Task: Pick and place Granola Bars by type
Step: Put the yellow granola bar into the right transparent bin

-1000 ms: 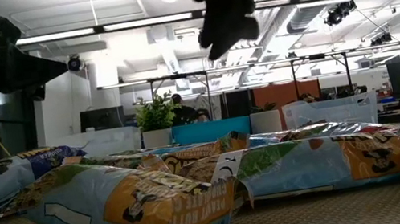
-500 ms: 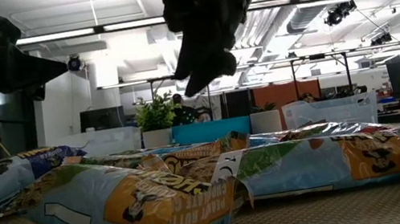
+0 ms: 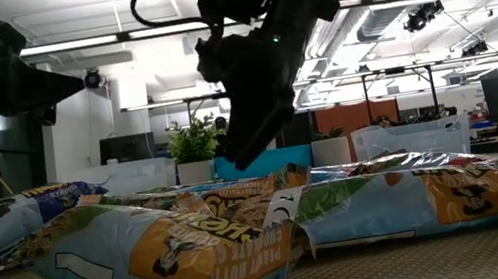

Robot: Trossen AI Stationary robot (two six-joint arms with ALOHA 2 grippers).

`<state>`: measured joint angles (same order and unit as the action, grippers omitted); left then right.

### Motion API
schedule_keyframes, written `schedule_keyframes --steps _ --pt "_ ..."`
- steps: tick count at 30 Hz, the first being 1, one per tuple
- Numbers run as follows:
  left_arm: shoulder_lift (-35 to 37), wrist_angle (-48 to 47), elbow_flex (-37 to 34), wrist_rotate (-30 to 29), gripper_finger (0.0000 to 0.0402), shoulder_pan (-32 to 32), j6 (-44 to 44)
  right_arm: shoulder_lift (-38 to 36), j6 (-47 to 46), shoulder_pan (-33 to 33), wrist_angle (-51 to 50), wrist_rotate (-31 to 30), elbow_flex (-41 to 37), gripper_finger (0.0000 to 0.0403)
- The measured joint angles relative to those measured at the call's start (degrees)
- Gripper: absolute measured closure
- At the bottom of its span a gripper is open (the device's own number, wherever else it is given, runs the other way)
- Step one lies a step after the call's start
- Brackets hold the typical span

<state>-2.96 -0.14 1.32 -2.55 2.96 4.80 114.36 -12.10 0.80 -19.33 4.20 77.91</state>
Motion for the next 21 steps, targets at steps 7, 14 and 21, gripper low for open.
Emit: schedule_keyframes --steps 7,14,21 --pt "0.0 0.0 0.0 0.0 0.0400 0.0 0.0 1.2 -2.1 2.5 1.4 -2.6 0.0 0.0175" --pt "0.0 0.0 0.0 0.0 0.0400 0.0 0.0 1.2 -7.2 4.2 1.5 -11.1 0.0 0.0175" --pt "0.0 0.0 0.0 0.0 0.0400 0.0 0.0 1.2 -12.9 4.5 1.8 -11.9 0.0 0.0175"
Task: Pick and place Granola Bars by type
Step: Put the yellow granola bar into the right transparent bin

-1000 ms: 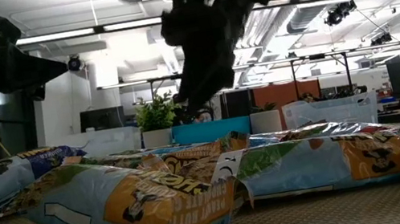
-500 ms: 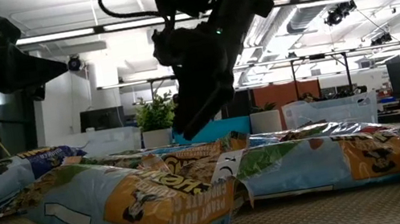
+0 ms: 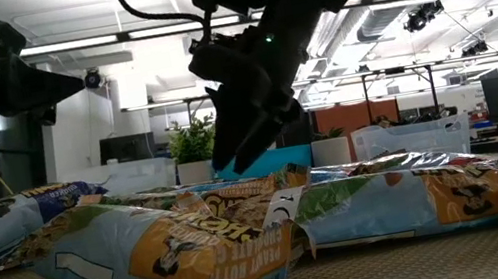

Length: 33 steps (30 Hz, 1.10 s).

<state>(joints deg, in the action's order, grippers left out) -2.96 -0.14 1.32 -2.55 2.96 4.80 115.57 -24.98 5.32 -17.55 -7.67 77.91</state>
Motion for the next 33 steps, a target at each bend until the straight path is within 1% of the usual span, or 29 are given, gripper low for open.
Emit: schedule_keyframes --steps 7,11,17,25,33 --pt "0.0 0.0 0.0 0.0 0.0400 0.0 0.0 0.0 0.8 0.0 4.4 -1.0 0.0 0.0175" --pt "0.0 0.0 0.0 0.0 0.0400 0.0 0.0 0.0 1.2 0.0 6.9 -0.5 0.0 0.0175" --pt "0.0 0.0 0.0 0.0 0.0400 0.0 0.0 1.6 1.6 0.0 9.2 -0.5 0.1 0.0175" --pt "0.0 0.0 0.0 0.3 0.0400 0.0 0.0 5.1 1.6 0.0 9.3 -1.1 0.0 0.0175" --pt "0.0 0.0 0.0 0.3 0.0400 0.0 0.0 8.2 1.7 0.1 9.4 -3.9 0.2 0.0175"
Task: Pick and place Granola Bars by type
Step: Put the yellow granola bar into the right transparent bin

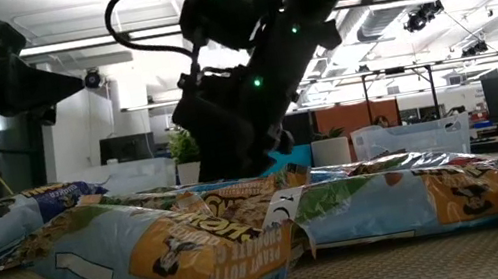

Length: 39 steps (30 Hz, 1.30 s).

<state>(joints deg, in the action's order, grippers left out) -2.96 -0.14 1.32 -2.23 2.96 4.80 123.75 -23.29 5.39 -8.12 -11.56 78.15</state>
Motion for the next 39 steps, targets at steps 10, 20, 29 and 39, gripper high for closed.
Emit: schedule_keyframes --steps 10,20,29,39 --pt "0.0 0.0 0.0 0.1 0.0400 0.0 0.0 0.9 2.8 1.9 -2.1 -7.5 0.0 0.0192" --pt "0.0 0.0 0.0 0.1 0.0400 0.0 0.0 1.0 2.4 2.2 -2.9 -7.1 0.0 0.0248" --pt "0.0 0.0 0.0 0.1 0.0400 0.0 0.0 1.0 2.4 2.2 -3.0 -7.5 -0.1 0.0293" --pt "0.0 0.0 0.0 0.1 0.0400 0.0 0.0 -0.6 2.5 1.7 -1.7 -6.3 -0.4 0.0331"
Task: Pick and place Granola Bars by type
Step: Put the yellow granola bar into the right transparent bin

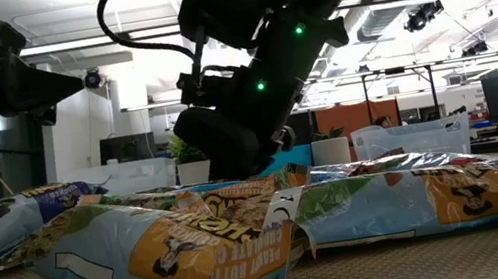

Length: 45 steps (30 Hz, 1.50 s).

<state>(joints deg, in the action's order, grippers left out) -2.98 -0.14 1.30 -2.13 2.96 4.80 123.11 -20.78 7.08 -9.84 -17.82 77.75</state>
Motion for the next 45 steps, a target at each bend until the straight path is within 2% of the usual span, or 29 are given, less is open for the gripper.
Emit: schedule_keyframes --steps 5,10,16,23,26,29,33,38,45 --pt "0.0 0.0 0.0 0.0 0.0400 0.0 0.0 -2.7 -0.3 -2.2 -0.1 4.0 -0.2 0.0342" --pt "0.0 0.0 0.0 0.0 0.0400 0.0 0.0 -6.5 -3.4 -6.0 2.0 13.7 0.0 0.0343" --pt "0.0 0.0 0.0 0.0 0.0400 0.0 0.0 -10.4 -7.5 -11.0 10.8 32.7 0.1 0.0344" --pt "0.0 0.0 0.0 0.0 0.0400 0.0 0.0 -11.2 -21.8 -16.2 28.6 59.3 0.1 0.0344" --pt "0.0 0.0 0.0 0.0 0.0400 0.0 0.0 -11.3 -24.9 -17.2 36.5 65.6 0.1 0.0344" --pt "0.0 0.0 0.0 0.0 0.0400 0.0 0.0 -11.3 -29.4 -18.1 46.0 68.3 0.1 0.0345" --pt "0.0 0.0 0.0 0.0 0.0400 0.0 0.0 -11.3 -33.4 -19.5 57.4 68.2 0.1 0.0349" --pt "0.0 0.0 0.0 0.0 0.0400 0.0 0.0 -11.4 -38.3 -21.4 69.1 65.3 0.1 0.0350" --pt "0.0 0.0 0.0 0.0 0.0400 0.0 0.0 -11.8 -39.7 -24.4 78.1 60.6 0.2 0.0350"
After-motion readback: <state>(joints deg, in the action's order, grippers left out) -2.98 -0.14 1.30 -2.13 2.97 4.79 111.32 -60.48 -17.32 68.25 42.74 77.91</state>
